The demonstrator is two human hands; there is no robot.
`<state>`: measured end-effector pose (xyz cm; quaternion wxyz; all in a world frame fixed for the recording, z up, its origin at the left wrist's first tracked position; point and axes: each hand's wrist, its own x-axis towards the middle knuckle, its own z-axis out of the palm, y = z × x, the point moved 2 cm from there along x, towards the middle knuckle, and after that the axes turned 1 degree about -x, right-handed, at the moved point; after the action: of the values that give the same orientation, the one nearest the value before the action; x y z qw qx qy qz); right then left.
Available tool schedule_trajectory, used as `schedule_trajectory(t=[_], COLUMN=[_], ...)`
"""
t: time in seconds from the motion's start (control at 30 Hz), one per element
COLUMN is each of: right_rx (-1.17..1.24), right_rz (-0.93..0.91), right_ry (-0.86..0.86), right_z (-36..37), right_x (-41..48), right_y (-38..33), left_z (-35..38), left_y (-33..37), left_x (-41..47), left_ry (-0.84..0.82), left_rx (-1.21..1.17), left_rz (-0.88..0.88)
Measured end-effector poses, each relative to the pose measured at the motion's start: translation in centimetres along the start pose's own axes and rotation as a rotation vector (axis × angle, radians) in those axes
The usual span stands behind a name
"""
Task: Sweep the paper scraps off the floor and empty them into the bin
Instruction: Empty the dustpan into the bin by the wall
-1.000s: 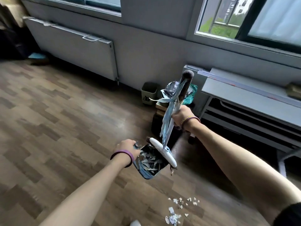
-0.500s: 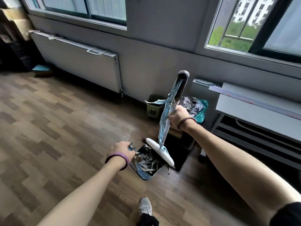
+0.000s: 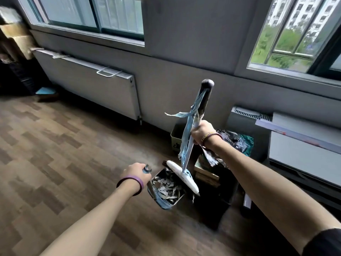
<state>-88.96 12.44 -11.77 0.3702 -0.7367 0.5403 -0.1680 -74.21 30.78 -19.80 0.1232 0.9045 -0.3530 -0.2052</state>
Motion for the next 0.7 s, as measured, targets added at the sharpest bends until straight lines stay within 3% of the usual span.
schedule_trajectory(t=[0.2, 0.7], right_rx=[0.094, 0.071], right_rz=[0.017, 0.084], right_ry=[0.056, 0.277], right_z=[0.4, 4.0], right_x=[7.6, 26.8], right_y=[-2.0, -9.5], left_z=[-2.7, -9.8], left_y=[1.4, 3.5], left_x=[7.7, 32.6], left_ry=[0.007, -0.053], left_rx=[-0.02, 0.012], left_rz=[0.021, 0.192])
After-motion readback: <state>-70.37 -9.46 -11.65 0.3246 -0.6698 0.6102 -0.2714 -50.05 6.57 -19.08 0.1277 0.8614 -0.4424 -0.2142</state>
